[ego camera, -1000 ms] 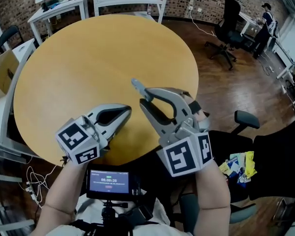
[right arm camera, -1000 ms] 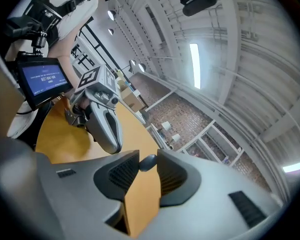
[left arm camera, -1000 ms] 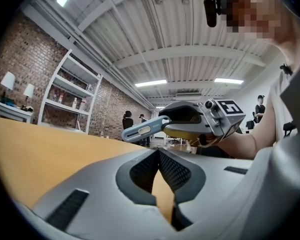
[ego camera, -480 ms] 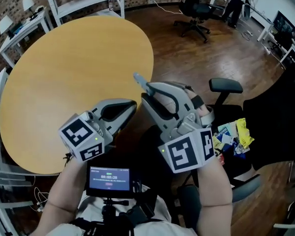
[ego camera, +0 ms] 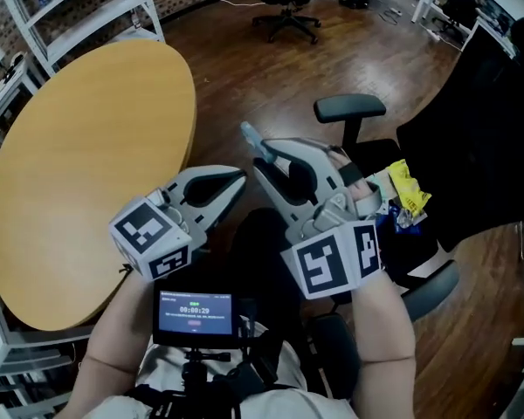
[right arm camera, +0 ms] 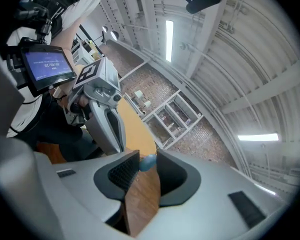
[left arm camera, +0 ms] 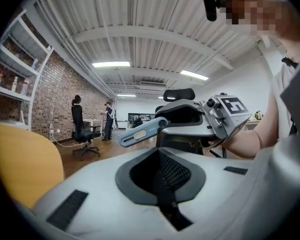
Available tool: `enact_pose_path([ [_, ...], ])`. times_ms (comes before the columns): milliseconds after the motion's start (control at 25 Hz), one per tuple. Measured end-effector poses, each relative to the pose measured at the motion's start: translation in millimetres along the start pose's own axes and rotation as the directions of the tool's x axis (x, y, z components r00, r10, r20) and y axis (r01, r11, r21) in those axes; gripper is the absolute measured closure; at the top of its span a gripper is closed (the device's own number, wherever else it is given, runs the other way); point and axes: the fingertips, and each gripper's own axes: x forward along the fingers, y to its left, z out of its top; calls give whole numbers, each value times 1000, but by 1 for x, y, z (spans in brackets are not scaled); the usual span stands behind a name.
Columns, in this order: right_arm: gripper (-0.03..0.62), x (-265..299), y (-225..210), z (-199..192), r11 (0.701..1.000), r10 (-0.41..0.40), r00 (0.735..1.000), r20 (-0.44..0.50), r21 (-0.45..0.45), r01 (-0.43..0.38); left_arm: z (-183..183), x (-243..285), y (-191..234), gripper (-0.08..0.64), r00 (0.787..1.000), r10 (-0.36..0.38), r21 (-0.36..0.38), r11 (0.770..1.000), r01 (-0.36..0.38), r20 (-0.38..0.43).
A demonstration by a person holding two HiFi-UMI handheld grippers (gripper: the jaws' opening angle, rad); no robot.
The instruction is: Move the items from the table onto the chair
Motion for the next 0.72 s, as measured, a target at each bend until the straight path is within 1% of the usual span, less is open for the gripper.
enact_pose_path([
  [200,478,-32,-5,-37,997,-50,995,-89,56,55,-12,36,-22,552,996,-84,-12,996,84,-21],
  [320,479,-46,-8,-66,992,-85,985,-147,79,98,-25,59,-34,552,991,-129,-10,992,128,-36],
  [560,479,-70,-2,-130,982,-115,952,-283,109,152,-54,105,-65,551,969,-239,-24,971,237,-71],
  [720,479,-85,7,-169,977,-120,924,-362,123,175,-76,133,-79,552,953,-291,-62,956,287,-82],
])
